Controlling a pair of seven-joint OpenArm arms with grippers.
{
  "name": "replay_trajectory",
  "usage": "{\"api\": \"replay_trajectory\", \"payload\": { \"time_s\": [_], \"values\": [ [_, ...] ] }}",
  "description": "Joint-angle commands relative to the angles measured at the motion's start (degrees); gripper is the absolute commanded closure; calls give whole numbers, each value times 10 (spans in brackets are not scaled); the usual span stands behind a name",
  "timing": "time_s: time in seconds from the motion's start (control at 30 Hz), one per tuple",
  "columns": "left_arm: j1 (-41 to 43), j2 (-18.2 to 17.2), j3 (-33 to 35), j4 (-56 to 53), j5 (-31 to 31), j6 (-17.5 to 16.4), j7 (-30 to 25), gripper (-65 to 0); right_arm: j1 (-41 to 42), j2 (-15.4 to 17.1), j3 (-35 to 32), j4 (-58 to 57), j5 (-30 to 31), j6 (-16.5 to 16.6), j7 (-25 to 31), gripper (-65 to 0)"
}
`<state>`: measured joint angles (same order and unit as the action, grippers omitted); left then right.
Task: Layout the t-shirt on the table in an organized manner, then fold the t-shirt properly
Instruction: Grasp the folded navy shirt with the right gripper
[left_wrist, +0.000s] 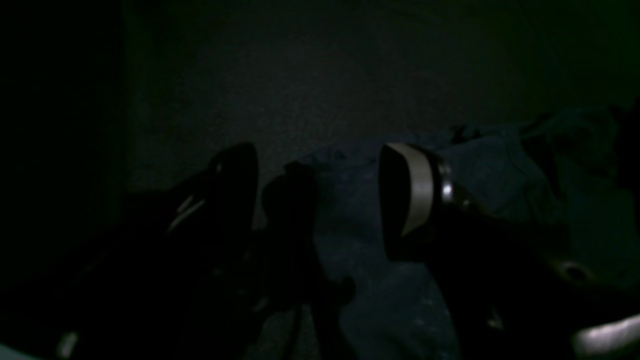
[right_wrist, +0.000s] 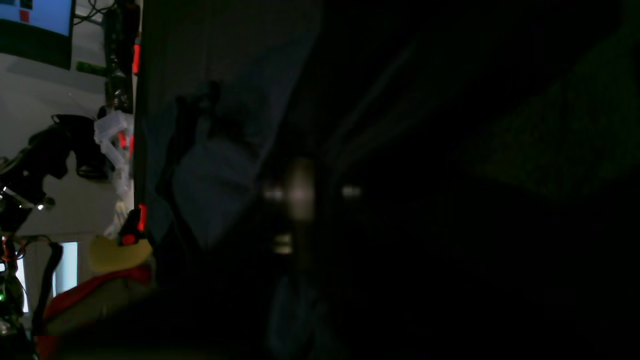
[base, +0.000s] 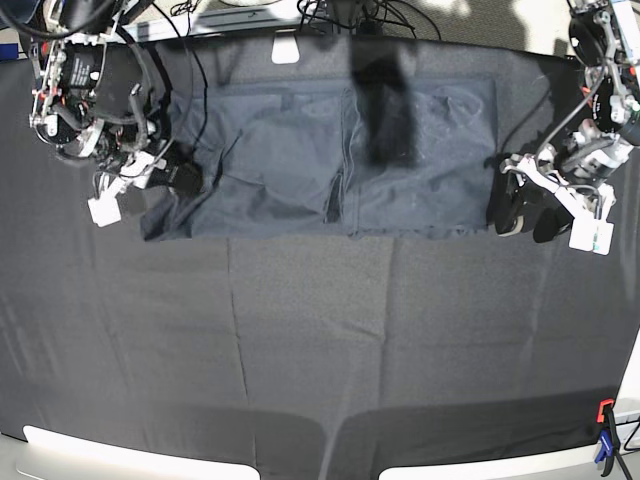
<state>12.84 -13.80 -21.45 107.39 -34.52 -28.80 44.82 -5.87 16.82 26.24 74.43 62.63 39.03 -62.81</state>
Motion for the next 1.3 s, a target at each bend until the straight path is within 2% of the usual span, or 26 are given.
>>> {"api": "replay_trajectory", "payload": {
  "time_s": [0.0, 0.1, 0.3, 0.5, 0.63, 0.73, 0.8, 0.9, 1.0, 1.07, 1.17, 1.27],
  "values": [
    [-5, -5, -3, 11, -9, -4, -16, -356, 8, 8, 3, 8, 6, 10, 16, 0],
    [-5, -5, -3, 11, -9, -4, -15, -356, 10, 10, 3, 8, -19, 10, 33, 0],
    [-5, -5, -3, 11, -9, -4, -16, -356, 11, 14, 23, 34, -70, 10, 31, 0],
    [-5, -5, -3, 11, -9, -4, -16, -356, 11, 14, 73, 100, -67, 10, -20, 0],
    [-5, -5, -3, 11, -9, -4, -16, -356, -2, -2, 75, 180, -63, 10, -24, 0],
    [-5, -5, -3, 11, -9, -4, -16, -356, -16, -34, 72, 244, -34, 10, -23, 0],
    [-5, -5, -3, 11, -9, -4, -16, -356, -19, -63, 58, 282, -38, 10, -24, 0],
    [-5, -5, -3, 11, -9, -4, -16, -356, -19, -107, 14, 322, -52, 10, -23, 0],
    [-5, -5, -3, 11, -9, -4, -15, -356, -17, -149, -47, 341, -63, -8, -9, 0],
    [-5, -5, -3, 11, -9, -4, -11, -356, -14, -175, -92, 343, -101, -20, 10, 0],
    [-5, -5, -3, 11, -9, -4, 2, -356, -14, -213, -165, 343, -193, -31, 47, 0],
    [-5, -5, -3, 11, 14, -4, 3, -356, -14, -250, -235, 343, -259, -45, 76, 0]
  ]
}}
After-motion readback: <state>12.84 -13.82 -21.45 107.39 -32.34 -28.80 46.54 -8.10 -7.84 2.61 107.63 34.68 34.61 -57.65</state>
